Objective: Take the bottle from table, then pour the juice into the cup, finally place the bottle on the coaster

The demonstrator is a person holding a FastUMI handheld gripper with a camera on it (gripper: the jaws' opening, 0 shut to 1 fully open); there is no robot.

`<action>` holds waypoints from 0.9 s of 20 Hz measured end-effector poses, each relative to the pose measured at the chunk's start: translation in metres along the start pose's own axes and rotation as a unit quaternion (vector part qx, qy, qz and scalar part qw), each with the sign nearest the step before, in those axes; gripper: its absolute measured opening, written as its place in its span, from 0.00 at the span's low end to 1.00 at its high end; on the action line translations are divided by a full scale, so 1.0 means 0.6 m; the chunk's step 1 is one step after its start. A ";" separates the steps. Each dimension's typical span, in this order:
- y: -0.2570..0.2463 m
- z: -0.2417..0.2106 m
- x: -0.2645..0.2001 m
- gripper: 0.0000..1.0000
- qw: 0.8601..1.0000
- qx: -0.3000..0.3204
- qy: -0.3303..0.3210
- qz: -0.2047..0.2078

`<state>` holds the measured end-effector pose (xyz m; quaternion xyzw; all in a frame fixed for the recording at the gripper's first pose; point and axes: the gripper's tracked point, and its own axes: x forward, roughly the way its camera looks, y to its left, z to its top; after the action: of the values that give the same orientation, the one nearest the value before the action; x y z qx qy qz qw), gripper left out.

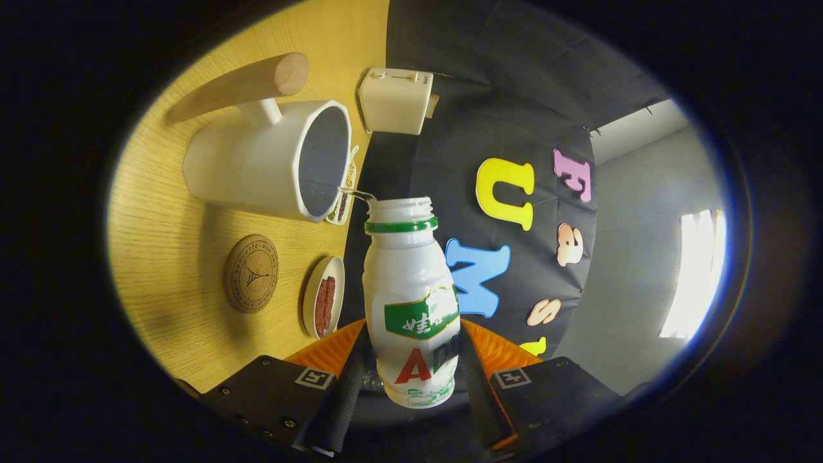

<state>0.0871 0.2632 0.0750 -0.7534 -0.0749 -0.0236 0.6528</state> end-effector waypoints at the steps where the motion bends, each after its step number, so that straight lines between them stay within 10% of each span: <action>1: -0.001 0.000 -0.001 0.75 1.000 0.000 0.000 -0.001; 18: 0.000 0.001 -0.001 0.75 1.000 -0.013 -0.004 -0.001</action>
<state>0.0865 0.2636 0.0749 -0.7620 -0.0776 -0.0223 0.6426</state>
